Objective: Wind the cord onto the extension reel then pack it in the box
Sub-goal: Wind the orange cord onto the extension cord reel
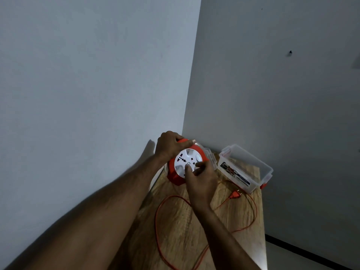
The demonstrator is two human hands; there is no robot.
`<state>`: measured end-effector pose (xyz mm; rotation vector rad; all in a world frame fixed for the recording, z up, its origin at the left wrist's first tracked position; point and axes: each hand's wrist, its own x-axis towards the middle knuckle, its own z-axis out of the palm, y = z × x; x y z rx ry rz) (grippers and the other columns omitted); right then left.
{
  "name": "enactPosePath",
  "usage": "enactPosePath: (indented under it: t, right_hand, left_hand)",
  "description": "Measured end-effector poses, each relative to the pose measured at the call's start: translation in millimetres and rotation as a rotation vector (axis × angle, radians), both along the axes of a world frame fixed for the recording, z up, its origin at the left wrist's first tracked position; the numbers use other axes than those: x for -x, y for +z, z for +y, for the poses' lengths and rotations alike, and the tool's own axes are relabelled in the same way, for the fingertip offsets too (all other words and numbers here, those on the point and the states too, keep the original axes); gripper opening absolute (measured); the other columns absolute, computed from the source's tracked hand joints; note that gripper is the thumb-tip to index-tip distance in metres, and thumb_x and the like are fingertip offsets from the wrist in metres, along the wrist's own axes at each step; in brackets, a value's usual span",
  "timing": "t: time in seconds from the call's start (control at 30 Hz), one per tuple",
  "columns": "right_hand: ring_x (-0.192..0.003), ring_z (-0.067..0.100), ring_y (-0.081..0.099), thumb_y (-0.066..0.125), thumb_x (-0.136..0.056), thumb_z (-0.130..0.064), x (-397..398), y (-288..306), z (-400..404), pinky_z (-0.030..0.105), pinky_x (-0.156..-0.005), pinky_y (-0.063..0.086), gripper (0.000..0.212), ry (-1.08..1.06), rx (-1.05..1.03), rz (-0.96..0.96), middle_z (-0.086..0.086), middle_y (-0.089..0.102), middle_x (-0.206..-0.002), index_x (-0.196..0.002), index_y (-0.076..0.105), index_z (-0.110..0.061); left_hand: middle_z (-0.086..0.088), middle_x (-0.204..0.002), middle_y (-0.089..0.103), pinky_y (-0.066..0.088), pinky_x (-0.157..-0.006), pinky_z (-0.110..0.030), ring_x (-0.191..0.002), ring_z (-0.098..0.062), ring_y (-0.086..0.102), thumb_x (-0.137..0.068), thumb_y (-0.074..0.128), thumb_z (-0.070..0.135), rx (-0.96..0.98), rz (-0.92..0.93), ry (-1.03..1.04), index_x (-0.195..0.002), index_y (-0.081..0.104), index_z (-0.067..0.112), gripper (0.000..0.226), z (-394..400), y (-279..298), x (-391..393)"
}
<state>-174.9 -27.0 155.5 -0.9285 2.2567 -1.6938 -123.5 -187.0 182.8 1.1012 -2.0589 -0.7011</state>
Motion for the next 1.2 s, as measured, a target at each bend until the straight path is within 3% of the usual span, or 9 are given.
enactPosePath:
  t: [0.13,0.4,0.57,0.73,0.87,0.93,1.03,1.13,1.2]
  right_hand:
    - [-0.082,0.018,0.071,0.067,-0.09,-0.047,2,-3,4,0.019,-0.061,0.052,0.054,0.086,-0.191,0.744,0.006,0.069,-0.12,-0.132,0.059,-0.013]
    - [-0.103,0.026,0.066,0.077,-0.078,-0.053,19,-4,-14,0.027,-0.076,0.058,0.077,0.194,-0.334,0.742,0.013,0.045,-0.142,-0.138,0.049,-0.014]
    - [-0.117,0.021,0.057,0.086,-0.074,-0.039,25,-11,-22,0.033,-0.094,0.056,0.061,0.239,-0.138,0.464,0.001,0.055,-0.132,-0.125,0.059,-0.019]
    - [-0.098,0.014,0.068,0.091,-0.065,-0.043,10,-9,-29,0.017,-0.066,0.053,0.05,-0.033,0.097,-0.163,-0.015,0.062,-0.101,-0.1,0.057,-0.032]
    - [-0.105,0.026,0.068,0.081,-0.083,-0.036,10,1,-46,0.042,-0.081,0.06,0.055,-0.042,0.2,-1.21,0.014,0.062,-0.129,-0.127,0.058,-0.01]
    - [-0.097,0.03,0.07,0.08,-0.086,-0.026,12,9,-45,0.042,-0.061,0.06,0.077,-0.141,0.352,-1.527,0.017,0.055,-0.13,-0.148,0.037,-0.008]
    - [-0.05,0.022,0.068,0.082,-0.083,-0.015,10,24,-39,0.032,-0.037,0.053,0.073,-0.108,0.401,-1.572,0.02,0.058,-0.098,-0.142,0.041,-0.003]
    - [-0.079,0.029,0.071,0.076,-0.087,-0.014,9,23,-25,0.037,-0.056,0.061,0.055,-0.058,0.233,-1.378,0.017,0.062,-0.108,-0.133,0.048,-0.004]
    - [-0.086,0.029,0.074,0.076,-0.087,-0.018,8,15,-13,0.039,-0.065,0.063,0.037,-0.06,0.152,-0.939,0.01,0.067,-0.109,-0.118,0.056,-0.013]
  left_hand:
    - [0.011,-0.066,0.071,0.056,-0.057,-0.024,-0.056,-0.006,0.066,-0.074,0.063,0.077,0.011,0.004,-0.008,-0.074,0.078,0.022,0.057,-2,0,0]
    - [0.012,-0.056,0.064,0.038,-0.05,-0.017,-0.054,-0.007,0.061,-0.072,0.067,0.075,0.068,0.036,-0.031,-0.065,0.075,0.018,0.058,3,-5,9]
    - [0.018,-0.051,0.056,0.033,-0.049,-0.015,-0.052,-0.003,0.057,-0.067,0.062,0.081,0.121,0.028,-0.029,-0.061,0.071,0.024,0.058,4,-3,7]
    - [0.014,-0.062,0.063,0.046,-0.051,-0.021,-0.057,-0.005,0.061,-0.069,0.063,0.081,0.133,0.018,-0.033,-0.072,0.077,0.019,0.063,9,-1,11]
    - [0.017,-0.068,0.062,0.034,-0.053,-0.012,-0.055,0.003,0.053,-0.073,0.068,0.073,0.189,0.028,-0.042,-0.082,0.078,0.02,0.055,18,-6,16]
    - [0.023,-0.063,0.058,0.035,-0.053,-0.012,-0.055,0.003,0.054,-0.072,0.067,0.076,0.186,0.054,-0.043,-0.08,0.078,0.022,0.056,19,-9,16]
    - [0.021,-0.055,0.056,0.042,-0.049,-0.018,-0.054,-0.001,0.059,-0.07,0.063,0.08,0.16,0.047,-0.035,-0.071,0.077,0.021,0.06,13,-6,13]
    - [0.011,-0.061,0.067,0.051,-0.051,-0.025,-0.054,-0.004,0.063,-0.067,0.054,0.087,0.103,0.05,-0.028,-0.069,0.077,0.02,0.07,8,-4,10]
    - [0.014,-0.063,0.067,0.047,-0.051,-0.019,-0.053,-0.002,0.063,-0.066,0.05,0.088,0.073,0.069,-0.022,-0.074,0.078,0.022,0.072,7,-2,8]
